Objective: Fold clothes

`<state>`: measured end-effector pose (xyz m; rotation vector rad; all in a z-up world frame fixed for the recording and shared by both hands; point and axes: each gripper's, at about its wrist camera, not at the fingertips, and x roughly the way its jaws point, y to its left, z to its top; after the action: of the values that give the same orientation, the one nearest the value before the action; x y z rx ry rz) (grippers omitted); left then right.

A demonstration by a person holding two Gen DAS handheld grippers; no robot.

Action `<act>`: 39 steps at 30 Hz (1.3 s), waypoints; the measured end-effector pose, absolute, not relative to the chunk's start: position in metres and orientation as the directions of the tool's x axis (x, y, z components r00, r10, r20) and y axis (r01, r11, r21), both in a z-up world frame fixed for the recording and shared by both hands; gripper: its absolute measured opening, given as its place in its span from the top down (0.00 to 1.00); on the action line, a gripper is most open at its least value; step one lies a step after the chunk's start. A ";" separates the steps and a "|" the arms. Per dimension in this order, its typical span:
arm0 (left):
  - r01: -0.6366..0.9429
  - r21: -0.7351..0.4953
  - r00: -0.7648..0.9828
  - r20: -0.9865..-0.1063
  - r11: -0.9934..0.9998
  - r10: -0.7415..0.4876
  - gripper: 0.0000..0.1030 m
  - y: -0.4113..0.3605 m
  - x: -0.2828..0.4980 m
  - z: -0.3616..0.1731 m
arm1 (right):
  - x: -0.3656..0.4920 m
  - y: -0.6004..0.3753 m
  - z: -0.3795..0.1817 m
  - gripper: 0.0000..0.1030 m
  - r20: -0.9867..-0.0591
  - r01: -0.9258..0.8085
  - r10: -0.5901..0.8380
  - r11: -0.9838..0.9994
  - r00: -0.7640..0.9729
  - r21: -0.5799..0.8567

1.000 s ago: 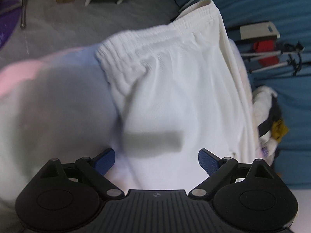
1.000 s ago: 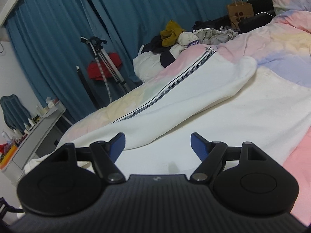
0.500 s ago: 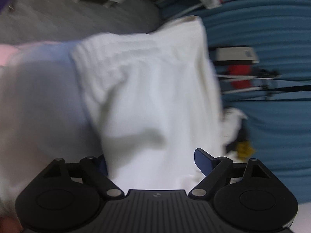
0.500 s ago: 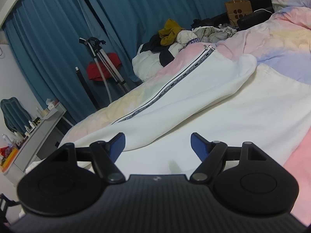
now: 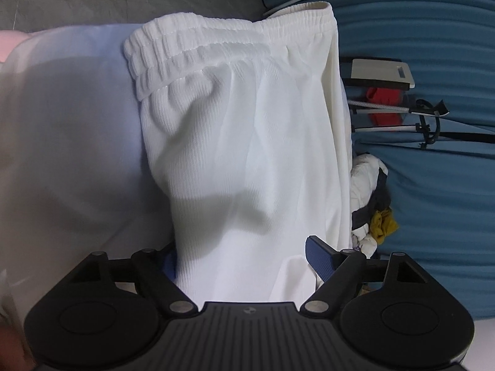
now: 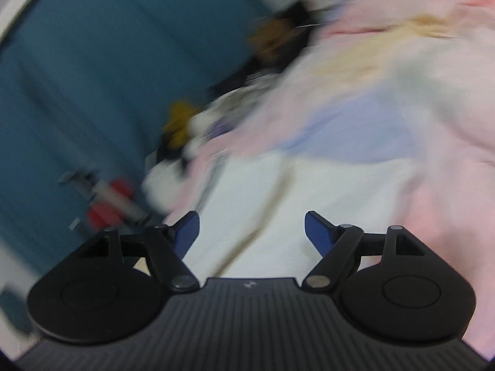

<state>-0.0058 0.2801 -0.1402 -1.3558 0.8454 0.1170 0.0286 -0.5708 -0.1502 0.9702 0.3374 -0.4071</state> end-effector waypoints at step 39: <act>-0.487 -0.868 0.829 -0.495 0.098 -0.261 0.93 0.329 0.012 -0.164 | 0.074 -0.582 -0.187 0.94 -0.432 0.511 -0.275 0.390 0.859 0.766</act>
<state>0.0117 0.3294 -0.1639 -1.4930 0.6288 0.1848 0.0736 -0.5818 -0.1866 1.0587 0.2512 -0.5062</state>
